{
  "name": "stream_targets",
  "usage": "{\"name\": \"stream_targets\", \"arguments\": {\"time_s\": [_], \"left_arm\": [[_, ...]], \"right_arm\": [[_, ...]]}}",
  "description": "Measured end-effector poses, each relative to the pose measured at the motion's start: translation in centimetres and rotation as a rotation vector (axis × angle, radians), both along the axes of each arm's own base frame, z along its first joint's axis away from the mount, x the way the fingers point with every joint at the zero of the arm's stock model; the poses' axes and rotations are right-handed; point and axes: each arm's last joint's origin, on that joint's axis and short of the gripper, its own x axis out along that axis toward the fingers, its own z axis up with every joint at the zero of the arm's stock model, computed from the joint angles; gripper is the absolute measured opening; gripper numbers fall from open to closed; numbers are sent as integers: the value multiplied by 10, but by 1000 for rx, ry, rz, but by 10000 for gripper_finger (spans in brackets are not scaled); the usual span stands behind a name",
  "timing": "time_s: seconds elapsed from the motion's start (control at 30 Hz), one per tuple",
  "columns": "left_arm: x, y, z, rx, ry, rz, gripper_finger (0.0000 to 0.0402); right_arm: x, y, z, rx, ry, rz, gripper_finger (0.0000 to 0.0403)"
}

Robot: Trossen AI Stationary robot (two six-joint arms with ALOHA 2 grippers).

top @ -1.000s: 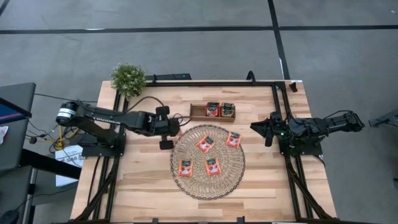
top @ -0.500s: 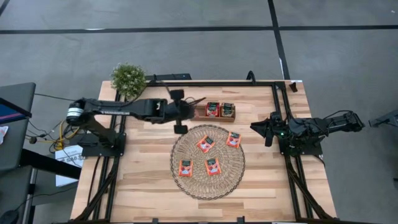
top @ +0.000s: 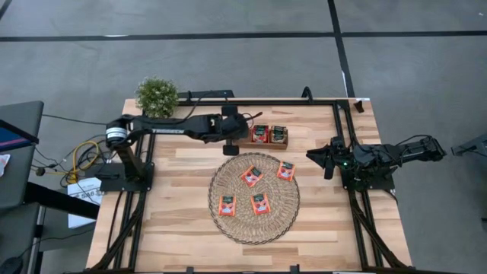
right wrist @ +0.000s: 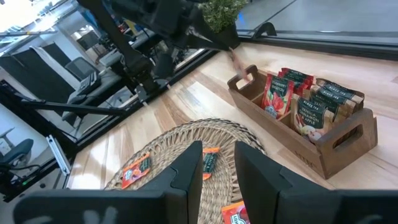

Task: Pick & Place Tea
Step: Put the orange tea bag into the left section of the wooden organizer

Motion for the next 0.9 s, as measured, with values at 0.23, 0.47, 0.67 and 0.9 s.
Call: {"name": "stream_targets", "arguments": {"time_s": [0.23, 0.47, 0.67, 0.9], "left_arm": [[5, 8, -7, -30, -21, -9, 0], [4, 19, -7, -44, -44, 6, 0], [2, 25, -6, -56, -56, 16, 0], [2, 26, -7, -65, -55, 6, 0]], "right_arm": [[0, 0, 0, 0, -1, 0, 85], [0, 0, 0, 0, -1, 0, 85], [0, 0, 0, 0, 0, 0, 85], [0, 0, 0, 0, 0, 0, 85]]}}
